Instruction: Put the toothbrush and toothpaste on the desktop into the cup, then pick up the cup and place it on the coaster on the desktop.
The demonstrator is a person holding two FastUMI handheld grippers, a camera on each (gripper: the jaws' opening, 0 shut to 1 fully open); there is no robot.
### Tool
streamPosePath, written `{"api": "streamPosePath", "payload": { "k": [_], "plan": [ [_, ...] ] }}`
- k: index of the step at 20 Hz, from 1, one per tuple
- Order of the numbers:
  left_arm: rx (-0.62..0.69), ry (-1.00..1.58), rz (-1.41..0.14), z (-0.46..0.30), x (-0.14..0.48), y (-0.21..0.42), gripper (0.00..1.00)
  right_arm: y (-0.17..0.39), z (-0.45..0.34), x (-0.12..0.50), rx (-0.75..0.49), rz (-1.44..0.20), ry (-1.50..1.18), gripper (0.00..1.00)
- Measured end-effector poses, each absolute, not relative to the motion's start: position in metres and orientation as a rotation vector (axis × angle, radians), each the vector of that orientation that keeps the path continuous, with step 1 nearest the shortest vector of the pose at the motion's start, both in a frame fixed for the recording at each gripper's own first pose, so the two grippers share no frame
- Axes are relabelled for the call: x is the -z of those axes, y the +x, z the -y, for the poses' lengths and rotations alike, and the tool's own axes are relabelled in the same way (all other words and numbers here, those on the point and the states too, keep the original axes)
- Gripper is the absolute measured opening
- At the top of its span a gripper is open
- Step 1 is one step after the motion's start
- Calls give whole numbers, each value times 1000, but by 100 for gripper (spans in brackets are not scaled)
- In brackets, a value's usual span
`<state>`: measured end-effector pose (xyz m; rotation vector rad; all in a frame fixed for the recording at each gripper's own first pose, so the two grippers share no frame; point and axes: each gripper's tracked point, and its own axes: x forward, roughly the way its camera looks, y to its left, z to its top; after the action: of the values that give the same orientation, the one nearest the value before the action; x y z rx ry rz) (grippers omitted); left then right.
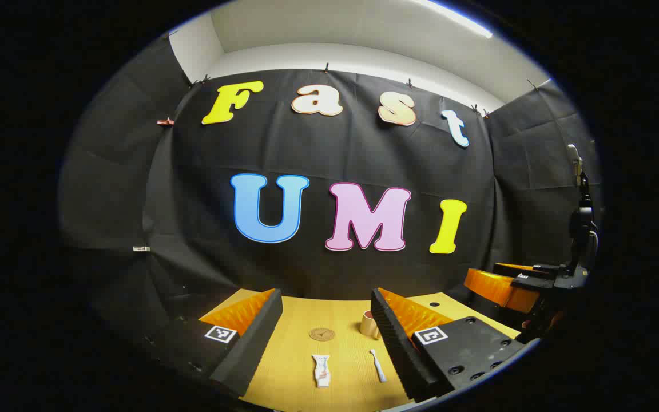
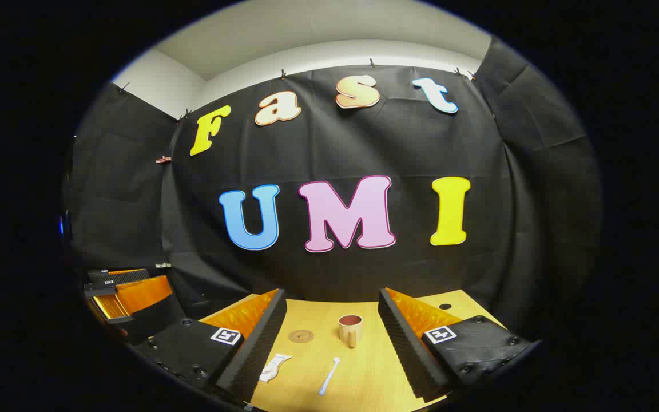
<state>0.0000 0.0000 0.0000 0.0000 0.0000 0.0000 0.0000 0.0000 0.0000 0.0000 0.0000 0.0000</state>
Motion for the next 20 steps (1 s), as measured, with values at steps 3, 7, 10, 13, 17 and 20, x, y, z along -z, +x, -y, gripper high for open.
{"api": "streamPosePath", "payload": {
  "k": [3,7,10,13,17,20],
  "plan": [
    [6,-7,-1,9,4,20,97,18,20,-3,17,14,-5,99],
    [2,12,2,12,9,45,97,35,40,4,26,3,3,98],
    [1,27,12,10,10,57,97,45,48,-1,21,28,-12,98],
    [3,15,-18,10,28,65,97,49,53,-3,25,40,-23,98],
    [3,2,-67,9,46,75,97,57,54,4,9,31,-38,100],
    [-1,-17,-96,8,54,81,97,62,51,8,-9,22,-32,98]
  ]
}}
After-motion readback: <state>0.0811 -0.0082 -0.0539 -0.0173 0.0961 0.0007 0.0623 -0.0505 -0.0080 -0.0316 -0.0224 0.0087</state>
